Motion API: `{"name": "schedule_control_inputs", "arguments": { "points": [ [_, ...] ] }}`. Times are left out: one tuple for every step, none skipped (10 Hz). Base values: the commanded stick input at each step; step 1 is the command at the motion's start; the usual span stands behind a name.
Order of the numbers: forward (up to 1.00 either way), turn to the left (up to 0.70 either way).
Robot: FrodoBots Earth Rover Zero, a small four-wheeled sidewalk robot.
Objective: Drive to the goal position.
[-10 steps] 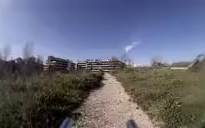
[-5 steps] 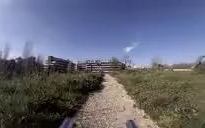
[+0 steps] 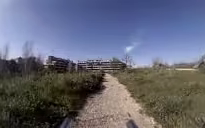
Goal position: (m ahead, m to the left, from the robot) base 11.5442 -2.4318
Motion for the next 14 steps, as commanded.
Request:
{"name": "schedule_control_inputs", "arguments": {
  "points": [
    [0.5,0.0],
    [0.5,0.0],
    [0.5,-0.31],
    [0.5,-0.32],
    [0.5,0.0],
    [0.5,0.0],
    [0.5,0.0],
    [0.5,0.0],
    [0.5,0.0],
    [0.5,0.0],
    [0.5,0.0],
    [0.5,0.0],
    [0.5,0.0],
    [0.5,0.0]
  ]
}}
